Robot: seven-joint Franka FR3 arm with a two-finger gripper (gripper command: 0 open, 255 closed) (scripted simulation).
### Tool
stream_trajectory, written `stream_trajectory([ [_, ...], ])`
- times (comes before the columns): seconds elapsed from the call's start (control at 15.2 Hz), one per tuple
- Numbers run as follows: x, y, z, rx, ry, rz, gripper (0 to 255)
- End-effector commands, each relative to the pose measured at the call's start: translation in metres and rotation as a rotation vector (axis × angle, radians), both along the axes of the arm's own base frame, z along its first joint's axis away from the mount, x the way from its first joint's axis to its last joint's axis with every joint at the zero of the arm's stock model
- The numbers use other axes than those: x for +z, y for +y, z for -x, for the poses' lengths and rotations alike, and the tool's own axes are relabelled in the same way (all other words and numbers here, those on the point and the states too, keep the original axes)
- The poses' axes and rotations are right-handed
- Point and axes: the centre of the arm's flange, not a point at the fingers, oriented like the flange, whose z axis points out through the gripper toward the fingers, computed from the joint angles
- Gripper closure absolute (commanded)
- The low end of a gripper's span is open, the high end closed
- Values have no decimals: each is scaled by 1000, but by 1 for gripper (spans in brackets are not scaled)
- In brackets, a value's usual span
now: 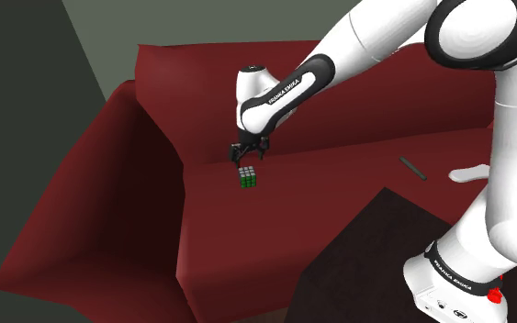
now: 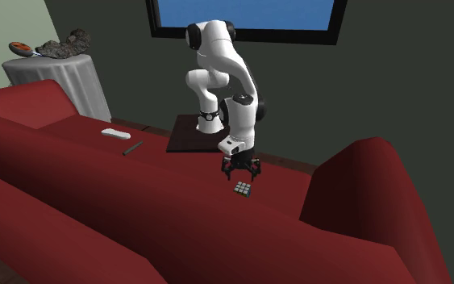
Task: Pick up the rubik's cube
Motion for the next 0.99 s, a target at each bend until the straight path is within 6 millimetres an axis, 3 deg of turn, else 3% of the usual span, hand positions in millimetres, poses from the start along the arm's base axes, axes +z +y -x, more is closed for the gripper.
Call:
stream_trajectory([
  [0.0, -26, 2, -15, -1, 12, 1, 0],
  [0.53, -69, 3, -17, -2, 13, 1, 0],
  [0.66, -69, 3, -17, -2, 13, 1, 0],
  [0.73, -68, 3, -17, -2, 13, 1, 255],
  [0.92, -68, 3, -16, -2, 13, 1, 255],
])
